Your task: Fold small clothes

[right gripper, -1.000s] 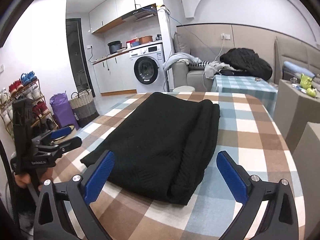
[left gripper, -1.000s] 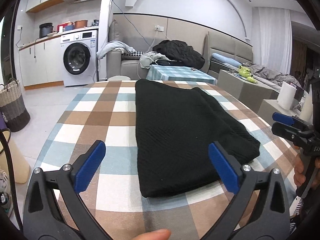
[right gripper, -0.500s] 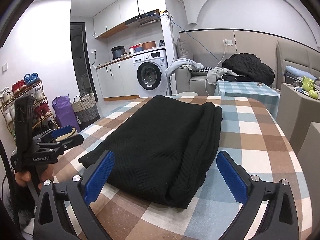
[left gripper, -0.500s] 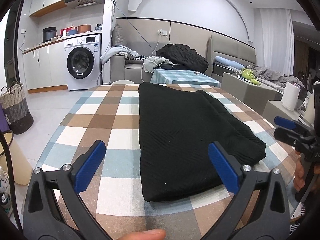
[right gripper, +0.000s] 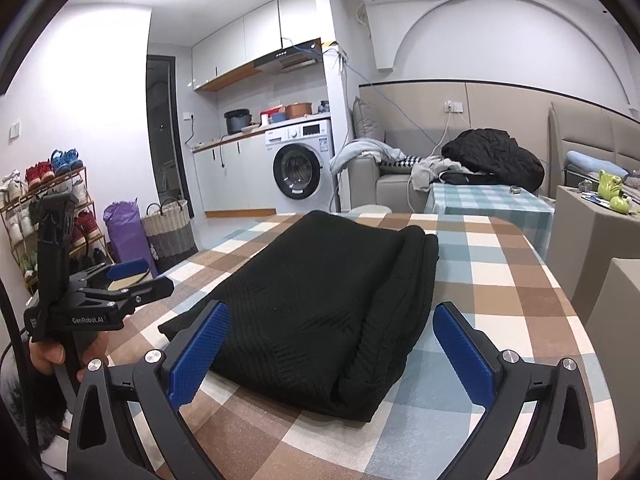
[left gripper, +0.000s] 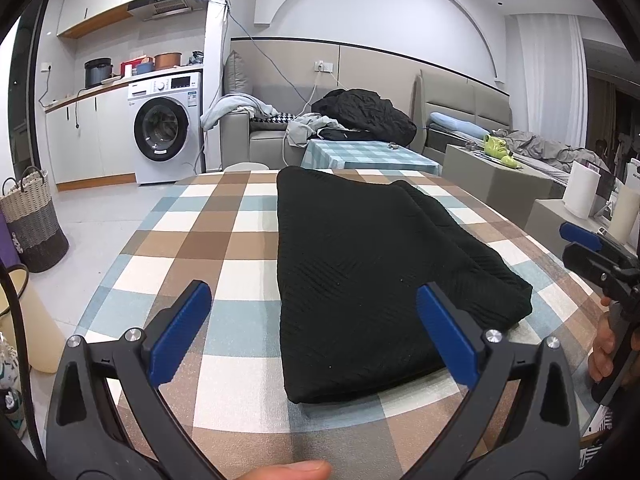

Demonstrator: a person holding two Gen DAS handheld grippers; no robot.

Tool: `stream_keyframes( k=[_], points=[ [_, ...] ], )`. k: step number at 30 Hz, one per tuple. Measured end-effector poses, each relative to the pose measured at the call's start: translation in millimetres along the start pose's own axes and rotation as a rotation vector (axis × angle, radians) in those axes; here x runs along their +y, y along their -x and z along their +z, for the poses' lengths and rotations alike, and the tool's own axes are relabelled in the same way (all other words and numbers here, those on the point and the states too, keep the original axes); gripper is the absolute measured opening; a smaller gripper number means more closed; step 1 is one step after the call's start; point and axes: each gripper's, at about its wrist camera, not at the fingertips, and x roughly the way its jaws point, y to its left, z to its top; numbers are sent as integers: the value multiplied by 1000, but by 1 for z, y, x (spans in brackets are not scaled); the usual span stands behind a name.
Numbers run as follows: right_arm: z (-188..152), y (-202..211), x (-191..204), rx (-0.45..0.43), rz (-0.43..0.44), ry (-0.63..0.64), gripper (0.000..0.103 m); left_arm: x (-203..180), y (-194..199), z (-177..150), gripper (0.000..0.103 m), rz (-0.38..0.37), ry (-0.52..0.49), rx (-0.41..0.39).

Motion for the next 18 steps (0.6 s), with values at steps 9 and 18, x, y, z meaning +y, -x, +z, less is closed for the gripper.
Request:
stream_keyframes(
  k=[9, 18],
  points=[
    [-1, 0, 2, -2, 2, 10, 103, -1, 1, -1, 102, -5, -7, 0],
    [-1, 0, 2, -1, 3, 8, 103, -2, 1, -1, 102, -9, -3, 3]
  ],
)
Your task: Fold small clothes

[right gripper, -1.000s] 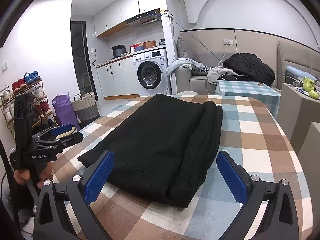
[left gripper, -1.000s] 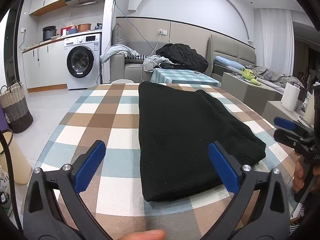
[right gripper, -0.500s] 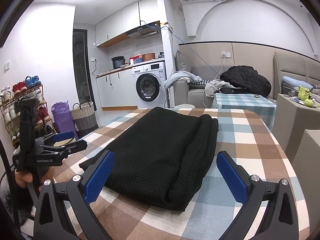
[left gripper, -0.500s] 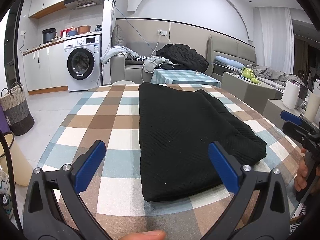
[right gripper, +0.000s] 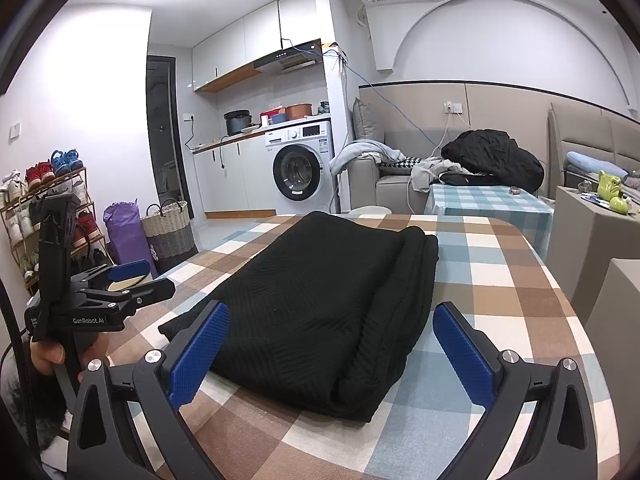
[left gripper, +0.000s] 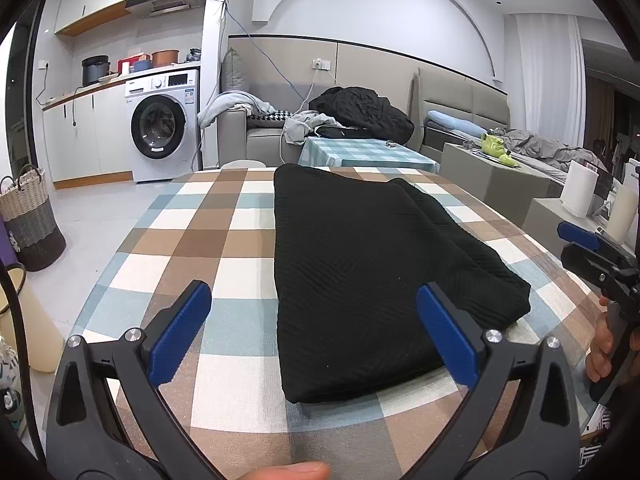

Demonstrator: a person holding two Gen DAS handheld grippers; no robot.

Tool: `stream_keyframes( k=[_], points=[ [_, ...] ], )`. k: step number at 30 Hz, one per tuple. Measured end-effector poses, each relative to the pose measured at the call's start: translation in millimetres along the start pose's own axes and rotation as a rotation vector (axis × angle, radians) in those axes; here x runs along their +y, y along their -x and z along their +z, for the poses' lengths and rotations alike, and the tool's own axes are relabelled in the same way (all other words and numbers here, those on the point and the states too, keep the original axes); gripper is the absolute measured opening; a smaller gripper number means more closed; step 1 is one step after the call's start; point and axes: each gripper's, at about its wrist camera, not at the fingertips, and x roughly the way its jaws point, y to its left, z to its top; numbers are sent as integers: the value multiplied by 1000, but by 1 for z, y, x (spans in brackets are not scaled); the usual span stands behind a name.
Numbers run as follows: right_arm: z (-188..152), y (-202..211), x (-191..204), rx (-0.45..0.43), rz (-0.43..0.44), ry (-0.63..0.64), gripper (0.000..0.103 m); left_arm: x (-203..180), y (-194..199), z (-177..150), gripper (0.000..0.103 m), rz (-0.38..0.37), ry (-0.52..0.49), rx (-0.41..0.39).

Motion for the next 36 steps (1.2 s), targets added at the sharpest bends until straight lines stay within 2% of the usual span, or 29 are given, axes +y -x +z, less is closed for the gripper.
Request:
stream_keyframes(
  k=[36],
  points=[
    [-2, -1, 1, 3, 1, 0, 103, 0, -2, 0, 102, 0, 3, 5]
  ],
)
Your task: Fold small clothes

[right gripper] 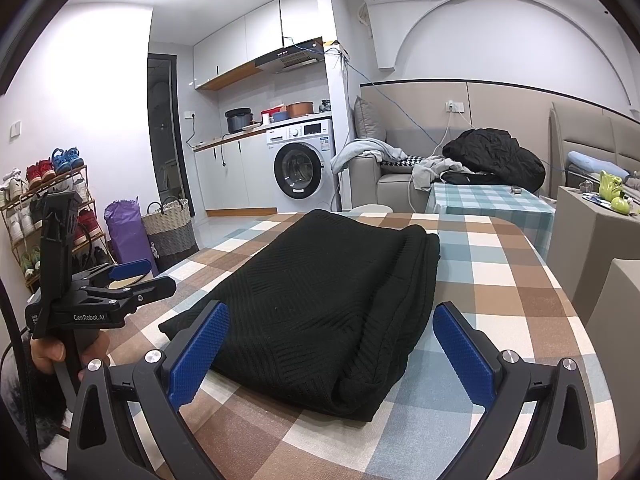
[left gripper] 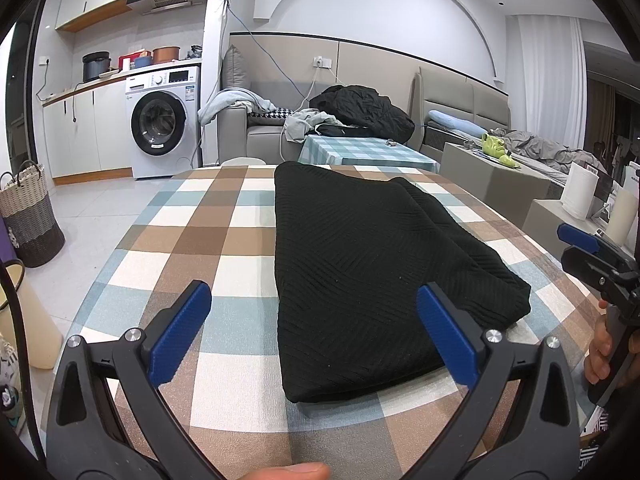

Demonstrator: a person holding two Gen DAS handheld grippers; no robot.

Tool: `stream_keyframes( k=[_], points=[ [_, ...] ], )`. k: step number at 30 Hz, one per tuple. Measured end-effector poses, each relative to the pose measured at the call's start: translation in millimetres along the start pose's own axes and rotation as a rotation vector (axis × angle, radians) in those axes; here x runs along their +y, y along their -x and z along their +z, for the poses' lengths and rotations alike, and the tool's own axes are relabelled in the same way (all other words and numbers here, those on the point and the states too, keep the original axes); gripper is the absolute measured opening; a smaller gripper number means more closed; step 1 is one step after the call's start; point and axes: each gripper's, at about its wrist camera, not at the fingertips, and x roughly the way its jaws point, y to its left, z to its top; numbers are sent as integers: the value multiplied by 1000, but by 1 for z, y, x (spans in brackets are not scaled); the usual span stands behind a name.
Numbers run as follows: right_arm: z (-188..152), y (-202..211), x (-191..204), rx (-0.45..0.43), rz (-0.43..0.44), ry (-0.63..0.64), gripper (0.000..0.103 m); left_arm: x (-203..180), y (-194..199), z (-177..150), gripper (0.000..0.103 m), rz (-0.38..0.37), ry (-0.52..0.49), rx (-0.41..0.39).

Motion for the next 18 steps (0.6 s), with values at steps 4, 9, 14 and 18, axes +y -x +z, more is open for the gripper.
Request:
stream_keyframes(
  k=[4, 9, 14, 18],
  points=[
    [0, 0, 0, 0, 0, -1, 103, 0, 0, 0, 102, 0, 1, 0],
    [0, 0, 0, 0, 0, -1, 103, 1, 0, 1, 102, 0, 1, 1],
    [1, 0, 0, 0, 0, 0, 103, 0, 0, 0, 102, -1, 1, 1],
    [1, 0, 0, 1, 0, -1, 103, 1, 0, 1, 102, -1, 2, 1]
  ],
)
